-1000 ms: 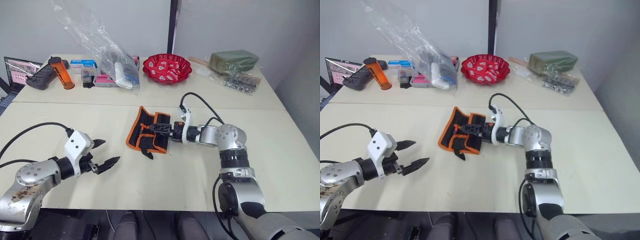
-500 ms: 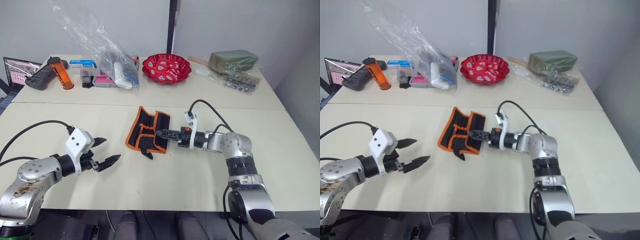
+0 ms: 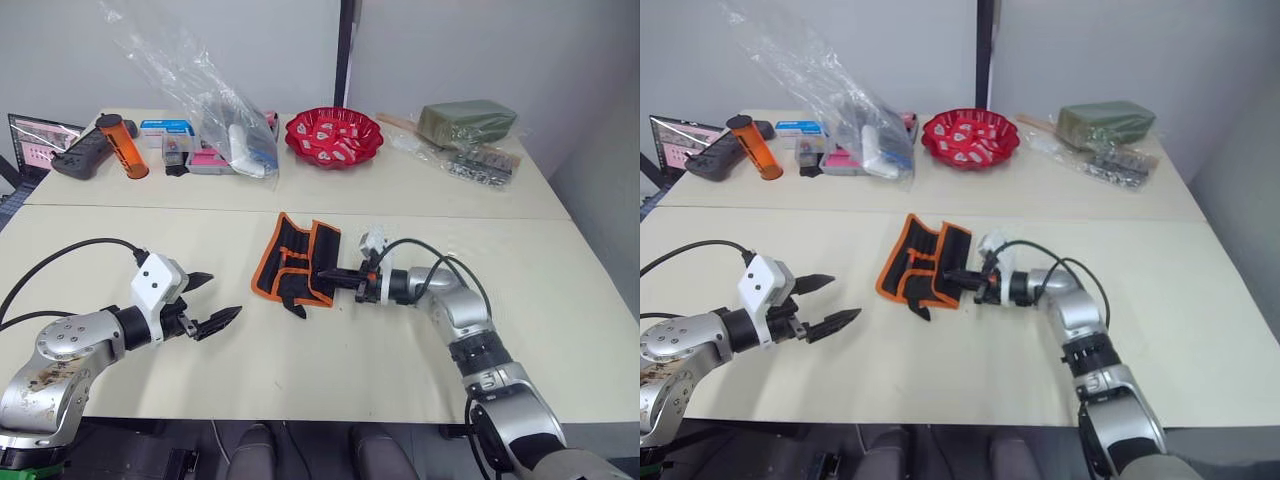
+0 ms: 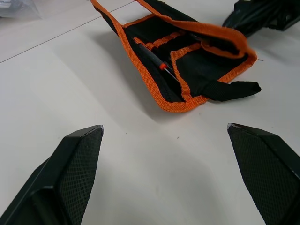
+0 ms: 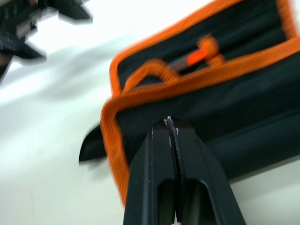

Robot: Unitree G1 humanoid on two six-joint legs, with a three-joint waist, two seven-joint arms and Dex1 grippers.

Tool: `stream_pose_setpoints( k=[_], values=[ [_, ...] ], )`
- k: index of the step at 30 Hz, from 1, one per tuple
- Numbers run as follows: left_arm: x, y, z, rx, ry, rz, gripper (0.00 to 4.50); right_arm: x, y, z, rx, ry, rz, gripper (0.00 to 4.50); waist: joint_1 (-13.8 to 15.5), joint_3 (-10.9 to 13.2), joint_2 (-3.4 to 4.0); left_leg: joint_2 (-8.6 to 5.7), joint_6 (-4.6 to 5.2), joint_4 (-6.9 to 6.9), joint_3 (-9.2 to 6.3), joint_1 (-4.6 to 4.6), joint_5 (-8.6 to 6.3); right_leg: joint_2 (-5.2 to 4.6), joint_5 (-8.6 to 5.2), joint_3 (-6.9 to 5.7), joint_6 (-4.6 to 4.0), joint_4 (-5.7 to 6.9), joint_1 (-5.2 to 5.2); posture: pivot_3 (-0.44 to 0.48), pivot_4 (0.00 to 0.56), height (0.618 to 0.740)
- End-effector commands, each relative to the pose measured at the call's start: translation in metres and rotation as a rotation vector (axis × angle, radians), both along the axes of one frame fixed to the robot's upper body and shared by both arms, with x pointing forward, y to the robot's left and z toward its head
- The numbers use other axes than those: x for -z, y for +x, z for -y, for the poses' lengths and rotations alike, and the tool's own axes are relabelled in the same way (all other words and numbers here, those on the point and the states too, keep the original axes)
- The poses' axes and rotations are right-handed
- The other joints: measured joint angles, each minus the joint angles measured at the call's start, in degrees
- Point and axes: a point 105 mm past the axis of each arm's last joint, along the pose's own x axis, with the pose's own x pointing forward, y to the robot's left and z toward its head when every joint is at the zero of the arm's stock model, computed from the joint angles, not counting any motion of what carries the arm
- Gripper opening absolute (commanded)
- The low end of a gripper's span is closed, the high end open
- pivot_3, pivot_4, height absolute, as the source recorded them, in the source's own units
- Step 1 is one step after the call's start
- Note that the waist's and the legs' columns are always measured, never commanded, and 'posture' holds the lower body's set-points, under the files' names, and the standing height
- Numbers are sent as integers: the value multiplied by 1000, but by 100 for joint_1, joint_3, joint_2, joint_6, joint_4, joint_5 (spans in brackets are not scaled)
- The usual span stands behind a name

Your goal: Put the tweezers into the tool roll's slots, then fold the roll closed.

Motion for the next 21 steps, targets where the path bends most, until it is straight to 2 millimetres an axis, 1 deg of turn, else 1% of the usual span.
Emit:
stream_pose_setpoints(
  k=[1, 3, 4, 6, 9, 11, 13, 19, 21],
  values=[
    [-7, 0, 6, 2, -73, 19, 4500, 15, -1, 3, -14, -112, 88, 11, 3, 0, 0, 0, 0, 1, 0, 0, 0, 0, 1, 0, -1, 0, 1, 0, 150, 729],
    [-6, 2, 7, -19, -110, 8, 4500, 24, -1, 5, -13, -172, 117, 11, 2, -1, -1, 0, 0, 4, 0, 2, 0, 0, 1, 0, -1, 0, 5, 0, 150, 729],
    [-4, 5, 7, -51, -156, -12, 4500, 27, 2, 6, 5, -192, 129, 11, 1, -1, -2, 0, 0, 5, -1, 11, 0, 0, 0, -1, 1, 0, 13, 0, 150, 729],
    [-1, 9, 8, -86, -211, -38, 4500, 30, 5, 7, 29, -207, 142, 11, 3, -2, -4, 0, 0, 5, -2, 29, 0, 0, -2, -1, 4, 1, 30, 0, 150, 729],
    [0, 19, 15, -134, -315, -68, 4500, 30, 8, 8, 42, -214, 156, 11, 5, -3, -5, 0, -1, 14, -3, 55, 1, 0, -4, -2, 11, 2, 57, 0, 150, 729],
    [3, 27, 16, -176, -357, -87, 4500, 30, 8, 9, 42, -217, 158, 11, 7, -3, -6, 0, -2, 25, -7, 87, 0, 0, -6, -5, 15, 0, 100, 0, 150, 729],
    [7, 34, 16, -212, -402, -107, 4500, 31, 7, 10, 45, -221, 160, 11, 10, -4, -7, -1, -2, 34, -7, 92, 0, 0, -4, -5, 17, 0, 109, 0, 150, 729],
    [16, 42, 25, -216, -430, -155, 4500, 28, 7, 10, 54, -217, 162, 11, 8, -5, -8, -1, -1, 34, -9, 91, 1, 0, -2, -5, 20, 0, 109, 0, 150, 729],
    [17, 47, 31, -202, -443, -162, 3932, 27, 7, 10, 58, -214, 162, 0, 15, -5, -8, -2, -1, 34, -9, 91, 1, 0, -2, -5, 20, 0, 109, 0, 150, 729]
  ],
)
